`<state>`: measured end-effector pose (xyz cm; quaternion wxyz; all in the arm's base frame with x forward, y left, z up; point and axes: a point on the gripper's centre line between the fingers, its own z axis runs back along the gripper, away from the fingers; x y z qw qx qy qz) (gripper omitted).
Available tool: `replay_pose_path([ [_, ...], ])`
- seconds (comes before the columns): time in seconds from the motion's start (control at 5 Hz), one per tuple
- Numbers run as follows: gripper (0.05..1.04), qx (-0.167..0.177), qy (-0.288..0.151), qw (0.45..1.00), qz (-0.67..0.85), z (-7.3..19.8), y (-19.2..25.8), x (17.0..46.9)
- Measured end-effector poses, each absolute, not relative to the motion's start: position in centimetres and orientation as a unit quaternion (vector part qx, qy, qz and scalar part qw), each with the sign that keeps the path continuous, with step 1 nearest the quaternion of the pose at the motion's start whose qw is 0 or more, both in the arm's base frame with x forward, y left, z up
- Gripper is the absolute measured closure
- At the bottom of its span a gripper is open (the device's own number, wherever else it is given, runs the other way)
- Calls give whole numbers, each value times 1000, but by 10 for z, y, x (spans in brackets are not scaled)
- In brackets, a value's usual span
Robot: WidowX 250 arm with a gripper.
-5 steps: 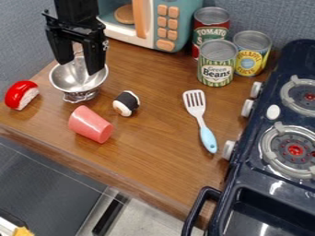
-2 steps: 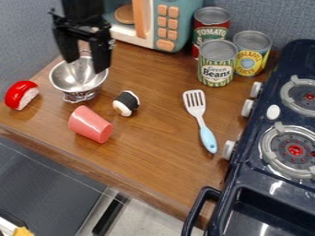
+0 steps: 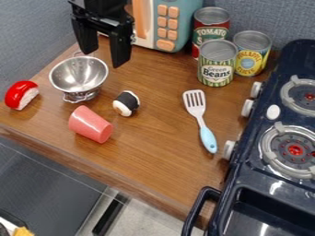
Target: Move the object to the left of the silver bowl
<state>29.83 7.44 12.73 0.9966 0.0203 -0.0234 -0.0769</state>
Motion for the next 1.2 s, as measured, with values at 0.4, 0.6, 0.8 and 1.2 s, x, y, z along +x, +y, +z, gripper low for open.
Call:
replay_pose_path([
  [0.4,82,73,-21,995,-68,112,66,305],
  [0.6,82,42,7,996,-83,83,60,311],
  [0.8,83,8,31,997,-73,64,66,319],
  [1.2,83,-9,45,998,-48,56,76,321],
])
